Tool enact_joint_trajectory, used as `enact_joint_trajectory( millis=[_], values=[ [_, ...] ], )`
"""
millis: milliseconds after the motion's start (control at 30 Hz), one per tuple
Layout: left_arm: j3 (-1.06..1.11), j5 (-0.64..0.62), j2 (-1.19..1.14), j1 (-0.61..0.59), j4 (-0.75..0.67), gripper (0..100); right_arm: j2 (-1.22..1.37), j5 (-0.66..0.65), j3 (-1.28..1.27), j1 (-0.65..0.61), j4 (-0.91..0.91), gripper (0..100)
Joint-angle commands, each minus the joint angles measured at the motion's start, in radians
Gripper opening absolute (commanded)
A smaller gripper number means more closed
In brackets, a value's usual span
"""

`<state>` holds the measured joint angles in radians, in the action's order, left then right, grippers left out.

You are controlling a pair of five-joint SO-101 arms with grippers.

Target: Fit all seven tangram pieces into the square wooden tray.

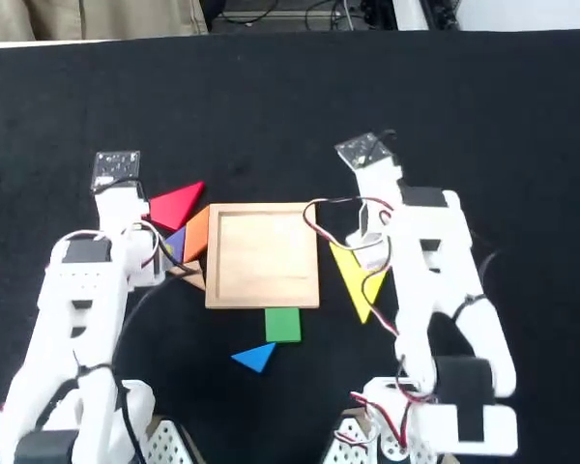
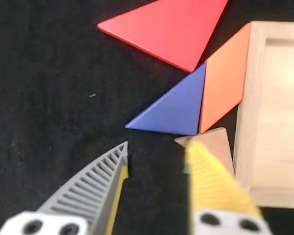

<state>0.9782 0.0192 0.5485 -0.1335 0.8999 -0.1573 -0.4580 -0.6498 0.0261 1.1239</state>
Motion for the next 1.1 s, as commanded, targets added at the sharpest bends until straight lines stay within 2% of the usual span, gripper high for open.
enact_joint_trajectory(
  millis=[0, 67, 233, 400, 567, 800, 1067],
  values=[
    [0.064, -0.173, 0.11, -0.004, -0.052, 30, 0.03, -0.011, 0.028, 0.009, -0.009, 31.5],
    [0.097, -0.212, 0.153, -0.004, -0.068, 31, 0.038, -0.009, 0.03, 0.003, -0.005, 31.5],
    [0.188, -0.209, 0.238, -0.002, -0.137, 31, 0.047, 0.003, 0.019, -0.006, 0.021, 32.5],
    [0.217, -0.209, 0.287, -0.002, -0.15, 31, 0.041, 0.009, -0.021, -0.095, 0.037, 41.4],
    [0.219, -0.178, 0.284, -0.001, -0.15, 31, 0.045, 0.058, -0.031, -0.157, 0.029, 42.3],
    [0.219, -0.181, 0.282, -0.001, -0.15, 31, 0.047, 0.06, -0.093, -0.094, -0.083, 42.2],
    [0.219, -0.183, 0.282, -0.001, -0.15, 31, 0.047, 0.06, -0.136, -0.089, -0.126, 42.2]
  ],
)
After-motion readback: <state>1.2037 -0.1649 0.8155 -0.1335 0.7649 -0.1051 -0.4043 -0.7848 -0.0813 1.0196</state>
